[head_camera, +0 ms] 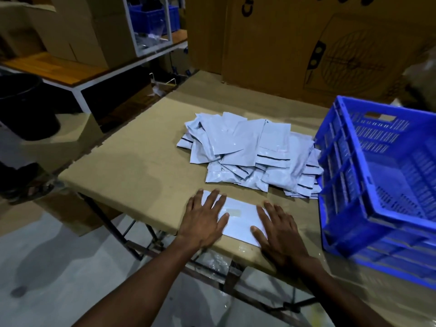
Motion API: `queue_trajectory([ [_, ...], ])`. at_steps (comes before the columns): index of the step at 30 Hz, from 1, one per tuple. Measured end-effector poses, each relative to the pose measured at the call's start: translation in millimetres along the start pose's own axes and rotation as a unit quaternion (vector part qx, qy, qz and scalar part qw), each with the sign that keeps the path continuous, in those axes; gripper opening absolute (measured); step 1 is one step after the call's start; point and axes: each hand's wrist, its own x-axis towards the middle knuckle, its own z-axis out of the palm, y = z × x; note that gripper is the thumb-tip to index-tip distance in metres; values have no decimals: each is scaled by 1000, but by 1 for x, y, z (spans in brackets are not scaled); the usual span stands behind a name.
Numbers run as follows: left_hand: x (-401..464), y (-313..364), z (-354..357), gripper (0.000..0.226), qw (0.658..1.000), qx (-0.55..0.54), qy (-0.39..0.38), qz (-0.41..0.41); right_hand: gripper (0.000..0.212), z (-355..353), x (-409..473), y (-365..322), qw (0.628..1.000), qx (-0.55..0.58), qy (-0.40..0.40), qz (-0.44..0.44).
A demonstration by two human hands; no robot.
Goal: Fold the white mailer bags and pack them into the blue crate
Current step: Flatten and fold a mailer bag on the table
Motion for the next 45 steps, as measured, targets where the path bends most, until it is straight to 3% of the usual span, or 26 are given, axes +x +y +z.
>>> queue_trajectory([
  [3,-4,0,0,67,1000,0,0,-5,89,-3,3,7,1000,8,-28,-3],
  [8,-4,1,2,70,1000,-8,1,-18,71,-11,18,-17,998,-33,18,-43],
  [12,-5,2,2,69,1000,-5,-3,-22,72,-6,27,-34,998,-1,-24,-58],
  [19,-15,-7,2,58,998,21,19,61,75,2,32,-24,998,-8,-29,-62],
  [23,-17,-11,-2,59,996,16,-16,85,77,0,29,-22,997,4,-33,-71],
  [26,-15,-10,-6,63,996,14,-41,76,73,4,23,-14,990,43,40,-130],
  [33,-4,-11,-13,58,996,2,-71,61,29,10,16,-3,956,29,170,-238],
  [36,-4,-10,-11,63,996,2,-62,71,30,11,17,-6,948,10,197,-250],
  [39,-7,-14,-14,75,995,-16,-24,94,36,12,20,-11,945,18,212,-249],
  [42,-11,-21,-13,64,991,-20,41,126,29,5,24,-10,944,32,223,-239],
  [45,-7,-30,-11,64,988,-90,62,108,20,-14,21,-14,935,22,230,-269],
])
